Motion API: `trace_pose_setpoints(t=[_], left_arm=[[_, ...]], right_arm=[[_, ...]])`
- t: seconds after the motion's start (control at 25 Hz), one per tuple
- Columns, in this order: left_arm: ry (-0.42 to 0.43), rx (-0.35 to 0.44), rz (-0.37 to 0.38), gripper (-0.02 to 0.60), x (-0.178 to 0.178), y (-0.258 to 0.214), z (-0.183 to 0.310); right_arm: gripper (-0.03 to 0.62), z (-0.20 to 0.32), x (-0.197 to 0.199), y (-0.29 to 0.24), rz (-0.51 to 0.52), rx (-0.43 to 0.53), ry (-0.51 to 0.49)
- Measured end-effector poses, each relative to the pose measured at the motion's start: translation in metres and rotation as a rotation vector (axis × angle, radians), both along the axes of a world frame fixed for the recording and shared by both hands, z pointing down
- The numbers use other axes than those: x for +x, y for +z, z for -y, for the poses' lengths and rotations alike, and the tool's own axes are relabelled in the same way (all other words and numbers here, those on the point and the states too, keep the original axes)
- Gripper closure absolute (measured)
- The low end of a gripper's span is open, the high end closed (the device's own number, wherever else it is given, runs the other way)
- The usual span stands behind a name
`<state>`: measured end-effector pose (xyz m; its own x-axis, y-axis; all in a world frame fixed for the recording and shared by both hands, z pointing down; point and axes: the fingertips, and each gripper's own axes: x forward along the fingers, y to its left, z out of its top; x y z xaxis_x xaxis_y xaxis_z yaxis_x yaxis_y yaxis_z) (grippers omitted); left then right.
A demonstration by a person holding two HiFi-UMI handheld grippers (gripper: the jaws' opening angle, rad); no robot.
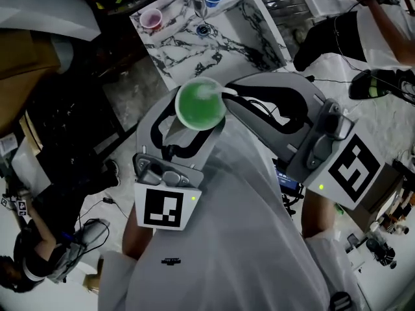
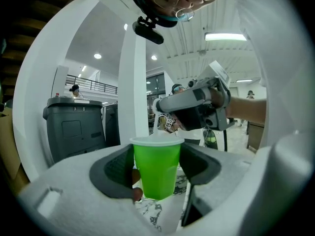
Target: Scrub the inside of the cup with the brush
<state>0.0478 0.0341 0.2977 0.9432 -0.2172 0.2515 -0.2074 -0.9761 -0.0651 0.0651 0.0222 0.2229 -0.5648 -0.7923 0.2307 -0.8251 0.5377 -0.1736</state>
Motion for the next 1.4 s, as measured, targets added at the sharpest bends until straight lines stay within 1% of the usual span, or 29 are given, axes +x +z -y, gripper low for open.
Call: trace_pose_setpoints(t=[0.16,0.28,0.4,0.48,0.68,0.84,1.0,1.12,1.24,1.4], left_arm=[[0.056,0.014,0.015,0.287,0.007,0.003,-0.010],[0.070,0.029,0.022,0.287,0.009,0.004,-0.013],[0.047,0.031,0.018,0.287,0.008,0.002,-0.007],[0.026,0.027,0.014,0.287,0.005,0.001,-0.002],[0.011,0.013,0.012,0.287,-0.002,0.002,0.001],[0.014,0.009,0.006,0.287,-0.003,0.001,-0.004],[0.023,0.001,0.001,0.286,0.001,0.002,-0.009],[0.027,0.008,0.006,0.287,0.003,0.002,-0.009],[0.012,0.002,0.015,0.287,0.003,0.005,-0.005],[-0.006,-0.001,0.018,0.287,-0.001,0.006,0.001]], right_arm=[[0.569,0.000,-0.014,0.003,0.003,-0.006,-0.024],[0.569,-0.005,-0.024,0.002,0.022,-0.014,-0.059],[0.569,-0.015,-0.028,0.000,0.035,-0.034,-0.101],[0.569,-0.020,-0.025,0.001,0.025,-0.051,-0.108],[0.569,-0.023,-0.006,0.009,-0.031,-0.071,-0.073],[0.569,-0.010,0.005,0.004,-0.038,-0.038,-0.035],[0.569,0.002,-0.009,-0.004,-0.024,0.010,-0.061],[0.569,0.003,-0.024,-0.007,0.009,0.020,-0.094],[0.569,-0.005,-0.037,-0.005,0.027,0.003,-0.137],[0.569,-0.019,-0.038,0.005,0.006,-0.040,-0.167]])
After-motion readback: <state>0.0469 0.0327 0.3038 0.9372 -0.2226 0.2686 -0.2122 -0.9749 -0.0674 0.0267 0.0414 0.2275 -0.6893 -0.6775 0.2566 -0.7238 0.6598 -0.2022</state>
